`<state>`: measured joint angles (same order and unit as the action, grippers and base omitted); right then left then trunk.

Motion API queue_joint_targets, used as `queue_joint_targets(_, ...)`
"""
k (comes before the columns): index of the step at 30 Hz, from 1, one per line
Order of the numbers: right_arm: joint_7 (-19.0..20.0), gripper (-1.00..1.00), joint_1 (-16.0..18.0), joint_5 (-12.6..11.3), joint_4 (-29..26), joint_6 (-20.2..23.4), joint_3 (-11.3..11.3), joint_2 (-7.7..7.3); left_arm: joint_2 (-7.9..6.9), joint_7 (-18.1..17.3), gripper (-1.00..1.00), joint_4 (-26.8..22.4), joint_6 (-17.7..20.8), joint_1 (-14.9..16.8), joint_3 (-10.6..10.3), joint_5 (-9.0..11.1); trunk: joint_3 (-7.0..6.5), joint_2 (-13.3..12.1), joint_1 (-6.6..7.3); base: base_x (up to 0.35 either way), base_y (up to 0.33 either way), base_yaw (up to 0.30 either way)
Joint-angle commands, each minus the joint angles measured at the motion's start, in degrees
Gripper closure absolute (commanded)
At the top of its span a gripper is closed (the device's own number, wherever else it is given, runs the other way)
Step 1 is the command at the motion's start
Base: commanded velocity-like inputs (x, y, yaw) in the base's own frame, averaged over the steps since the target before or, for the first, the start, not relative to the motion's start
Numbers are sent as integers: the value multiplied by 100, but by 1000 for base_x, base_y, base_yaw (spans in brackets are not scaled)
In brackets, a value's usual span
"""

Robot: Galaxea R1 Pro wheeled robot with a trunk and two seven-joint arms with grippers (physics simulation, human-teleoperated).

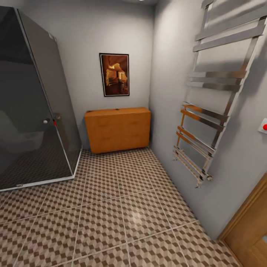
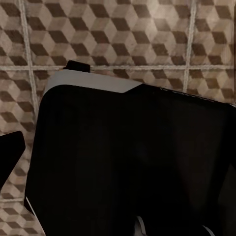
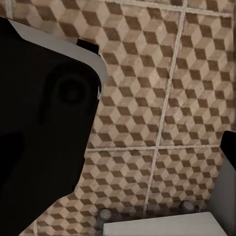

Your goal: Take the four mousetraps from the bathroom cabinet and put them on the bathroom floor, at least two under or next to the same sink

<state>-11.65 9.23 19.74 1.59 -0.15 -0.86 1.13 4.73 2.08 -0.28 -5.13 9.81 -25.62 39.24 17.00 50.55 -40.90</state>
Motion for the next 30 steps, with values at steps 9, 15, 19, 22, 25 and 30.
queue_joint_targets(9,-30,-100,8,36,17,-3,-17,6,2,21,-100,1,-15,3,-48,31,7,4,-4,323,0,8)
queue_joint_targets(15,-30,-100,8,25,17,-4,-19,10,2,20,-100,1,-14,3,-48,31,7,4,-4,323,0,1)
queue_joint_targets(19,-30,-100,8,22,17,-3,-19,10,2,20,-100,1,-14,5,-48,31,7,4,-4,323,0,0)
queue_joint_targets(22,-30,-100,8,22,17,-4,-19,10,2,20,-100,1,-14,4,-48,31,7,4,-4,323,0,0)
queue_joint_targets(25,-30,-100,8,25,17,-8,-19,7,2,20,-100,1,-14,4,-48,31,7,4,-4,323,0,3)
queue_joint_targets(30,-30,-100,8,32,17,-10,-21,3,2,20,-100,1,-14,3,-48,31,7,4,-4,323,0,99)
